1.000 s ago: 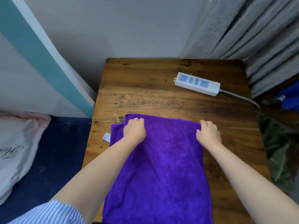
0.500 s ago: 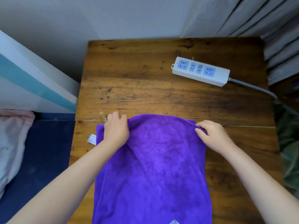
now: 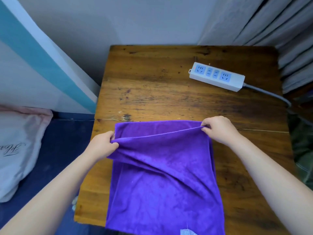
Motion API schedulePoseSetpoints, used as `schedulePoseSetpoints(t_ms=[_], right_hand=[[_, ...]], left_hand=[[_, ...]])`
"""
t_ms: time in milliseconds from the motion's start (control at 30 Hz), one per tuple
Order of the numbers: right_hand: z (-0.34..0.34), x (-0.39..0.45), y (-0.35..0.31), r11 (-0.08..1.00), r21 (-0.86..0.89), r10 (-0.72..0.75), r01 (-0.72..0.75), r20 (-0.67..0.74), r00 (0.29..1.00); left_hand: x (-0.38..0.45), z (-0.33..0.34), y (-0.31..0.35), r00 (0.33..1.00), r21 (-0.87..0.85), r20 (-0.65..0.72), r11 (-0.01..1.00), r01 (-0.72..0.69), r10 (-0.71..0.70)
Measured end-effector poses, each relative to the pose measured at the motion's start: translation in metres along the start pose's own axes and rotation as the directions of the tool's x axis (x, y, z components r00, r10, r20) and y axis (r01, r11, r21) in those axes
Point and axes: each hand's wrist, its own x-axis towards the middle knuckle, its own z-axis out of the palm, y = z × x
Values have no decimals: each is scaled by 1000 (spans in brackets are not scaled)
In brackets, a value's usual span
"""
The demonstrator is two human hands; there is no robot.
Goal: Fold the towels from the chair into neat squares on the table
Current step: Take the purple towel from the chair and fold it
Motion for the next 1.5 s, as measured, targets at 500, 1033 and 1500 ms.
schedulePoseSetpoints(t_ms=[500, 1033, 1500], right_hand=[[28, 21, 20, 998, 14, 65, -64, -114, 991], [27, 23, 19, 990, 137, -23, 27, -27, 999], [-11, -6, -1, 989, 113, 65, -101, 284, 957]], left_hand=[[61, 1, 9, 997, -69, -71, 998, 10, -15], [65, -18, 4, 988, 27, 115, 994, -108, 104], [26, -34, -16, 984, -205, -76, 963, -174, 162]])
